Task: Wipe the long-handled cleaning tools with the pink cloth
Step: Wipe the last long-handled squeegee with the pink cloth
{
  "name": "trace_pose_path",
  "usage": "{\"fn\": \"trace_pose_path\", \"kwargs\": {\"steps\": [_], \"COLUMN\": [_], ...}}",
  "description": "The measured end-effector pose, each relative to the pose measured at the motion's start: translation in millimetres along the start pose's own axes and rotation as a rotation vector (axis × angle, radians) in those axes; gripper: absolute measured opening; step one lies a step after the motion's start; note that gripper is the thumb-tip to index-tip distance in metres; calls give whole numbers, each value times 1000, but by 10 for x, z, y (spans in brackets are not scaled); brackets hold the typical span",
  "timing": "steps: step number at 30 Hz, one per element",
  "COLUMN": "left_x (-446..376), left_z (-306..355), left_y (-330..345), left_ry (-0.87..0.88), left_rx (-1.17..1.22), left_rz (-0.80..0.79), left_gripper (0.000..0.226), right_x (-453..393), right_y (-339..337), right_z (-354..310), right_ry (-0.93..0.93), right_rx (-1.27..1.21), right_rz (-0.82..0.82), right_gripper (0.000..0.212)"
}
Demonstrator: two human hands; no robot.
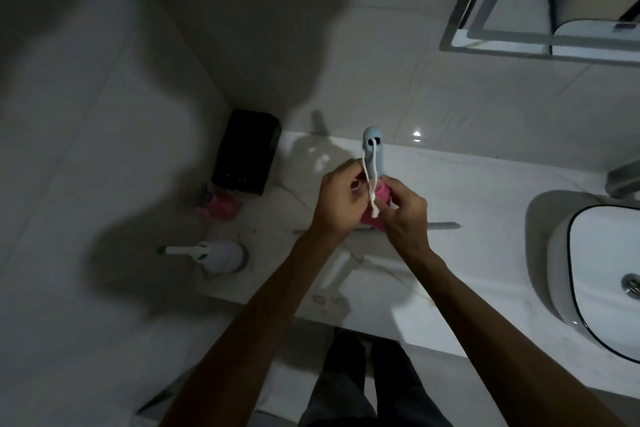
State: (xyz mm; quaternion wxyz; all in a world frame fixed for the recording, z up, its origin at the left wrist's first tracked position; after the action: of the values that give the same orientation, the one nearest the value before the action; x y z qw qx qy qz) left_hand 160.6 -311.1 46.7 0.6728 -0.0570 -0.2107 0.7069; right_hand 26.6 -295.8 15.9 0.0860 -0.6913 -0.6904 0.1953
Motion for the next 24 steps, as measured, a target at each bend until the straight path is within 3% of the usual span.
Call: {"fn": "trace_pose_path", "kwargs": {"steps": [7,12,17,20,24], "left_x": [-46,-42,27,130,229], "left_z": [211,663,898,1026,1215], "left_y": [-64,-180,-193,-128,-110], "left_ry": [78,95,88,136,207], "left_rx": [13,42,166,119,12], "left_rz": [26,67,78,57,75], "left_gripper": [20,3,17,30,19], "right_x": [-158,-255,-152,-97,-119], "right_y": [-128,-297,-438,-585,-771], "right_z": [-331,-617,-479,-494,-804], "right_ry": [-58,-162,-82,-53,-172], "right_rx": [-31,36,176,186,96], "right_rz": [66,39,-35,-33,56], "right_gripper": [46,49,60,49,44]}}
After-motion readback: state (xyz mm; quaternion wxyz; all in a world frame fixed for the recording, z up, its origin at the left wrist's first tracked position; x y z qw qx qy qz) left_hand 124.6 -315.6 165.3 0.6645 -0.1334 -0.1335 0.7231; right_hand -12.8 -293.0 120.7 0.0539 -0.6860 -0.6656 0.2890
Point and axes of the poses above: each hand's wrist, its own x-axis away from the middle knuckle, its own y-axis out of the palm, z = x × y, the point moved 6 cm from there along -x, towards the middle knuckle, and after that the axes turned 10 degrees about -y, right-handed, at the moved point
